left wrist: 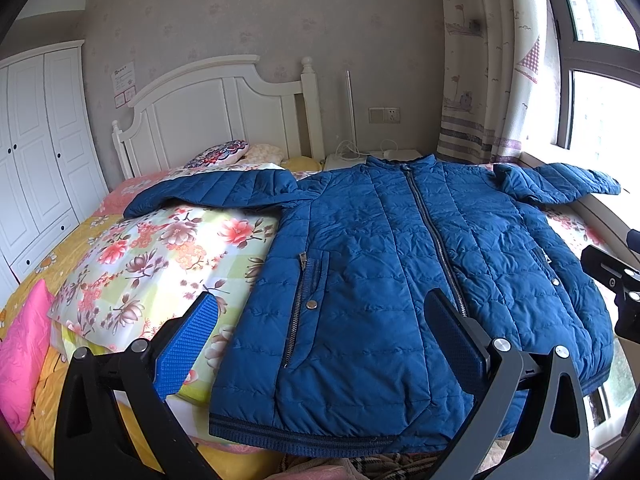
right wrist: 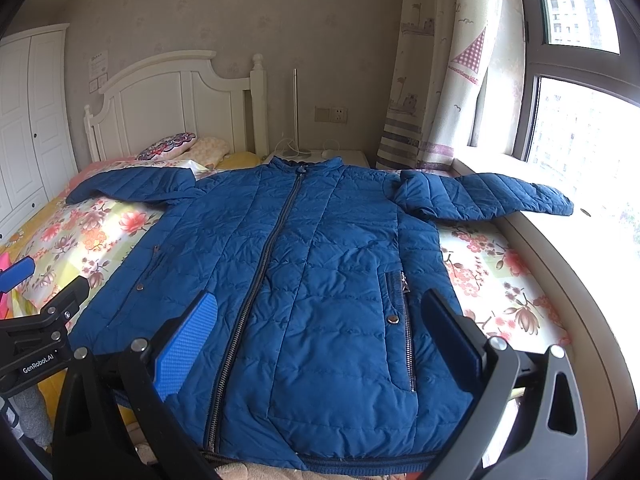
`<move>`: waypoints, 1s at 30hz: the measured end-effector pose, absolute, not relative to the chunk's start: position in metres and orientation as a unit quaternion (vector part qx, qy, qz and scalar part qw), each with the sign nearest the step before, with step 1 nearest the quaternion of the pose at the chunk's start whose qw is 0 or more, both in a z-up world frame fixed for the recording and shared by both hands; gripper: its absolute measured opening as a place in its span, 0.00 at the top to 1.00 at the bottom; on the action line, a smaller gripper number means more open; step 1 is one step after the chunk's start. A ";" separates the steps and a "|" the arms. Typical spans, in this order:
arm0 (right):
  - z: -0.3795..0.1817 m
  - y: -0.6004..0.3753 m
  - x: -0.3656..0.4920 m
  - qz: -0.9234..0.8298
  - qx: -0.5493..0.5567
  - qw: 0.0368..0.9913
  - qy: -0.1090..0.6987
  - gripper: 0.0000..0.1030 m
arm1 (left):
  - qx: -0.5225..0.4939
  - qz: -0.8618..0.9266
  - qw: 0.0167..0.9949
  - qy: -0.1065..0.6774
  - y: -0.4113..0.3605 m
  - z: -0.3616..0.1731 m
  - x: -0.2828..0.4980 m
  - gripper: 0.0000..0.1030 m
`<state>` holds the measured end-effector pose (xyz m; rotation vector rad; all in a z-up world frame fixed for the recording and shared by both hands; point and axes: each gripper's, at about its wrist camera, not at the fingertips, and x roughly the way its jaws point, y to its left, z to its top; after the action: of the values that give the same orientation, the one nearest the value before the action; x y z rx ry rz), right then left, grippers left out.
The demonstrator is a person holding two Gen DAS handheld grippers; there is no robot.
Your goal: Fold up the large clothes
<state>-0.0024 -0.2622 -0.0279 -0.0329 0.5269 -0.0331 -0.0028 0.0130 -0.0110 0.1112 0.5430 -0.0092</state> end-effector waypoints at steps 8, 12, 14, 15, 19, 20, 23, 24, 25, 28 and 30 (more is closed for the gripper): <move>-0.034 -0.269 0.005 -0.018 -0.015 0.965 0.262 0.02 | 0.063 -0.007 0.958 0.278 0.005 -0.014 0.007 0.04; -0.035 -0.300 0.028 -0.018 0.003 0.964 0.265 0.02 | 0.079 -0.011 0.955 0.285 -0.008 -0.014 0.038 0.04; -0.037 -0.329 0.050 -0.054 0.017 0.961 0.272 0.02 | 0.093 -0.015 0.953 0.288 -0.017 -0.017 0.066 0.04; -0.037 -0.343 0.061 -0.066 0.025 0.959 0.276 0.02 | 0.097 -0.025 0.950 0.297 -0.022 -0.019 0.087 0.04; -0.049 -0.416 0.117 -0.124 0.083 0.938 0.312 0.02 | 0.103 -0.056 0.922 0.369 -0.041 -0.037 0.177 0.04; -0.053 -0.434 0.131 -0.135 0.098 0.933 0.318 0.02 | 0.106 -0.052 0.918 0.378 -0.045 -0.042 0.194 0.04; -0.066 -0.482 0.170 -0.154 0.145 0.919 0.333 0.02 | 0.126 -0.018 0.910 0.394 -0.056 -0.061 0.250 0.04; -0.072 -0.499 0.184 -0.156 0.168 0.913 0.338 0.02 | 0.126 -0.011 0.907 0.401 -0.057 -0.067 0.265 0.04; -0.076 -0.512 0.196 -0.157 0.183 0.909 0.340 0.02 | 0.123 -0.006 0.904 0.410 -0.058 -0.073 0.279 0.04; -0.085 -0.547 0.234 -0.151 0.223 0.906 0.327 0.02 | 0.113 -0.003 0.898 0.425 -0.059 -0.089 0.310 0.04; -0.087 -0.562 0.254 -0.161 0.232 0.905 0.319 0.02 | 0.107 -0.002 0.896 0.430 -0.055 -0.101 0.321 0.04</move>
<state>0.2543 -0.5625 -0.0873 0.4789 0.6589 -0.3334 0.3210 -0.0552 -0.1008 0.2226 0.8908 -0.0040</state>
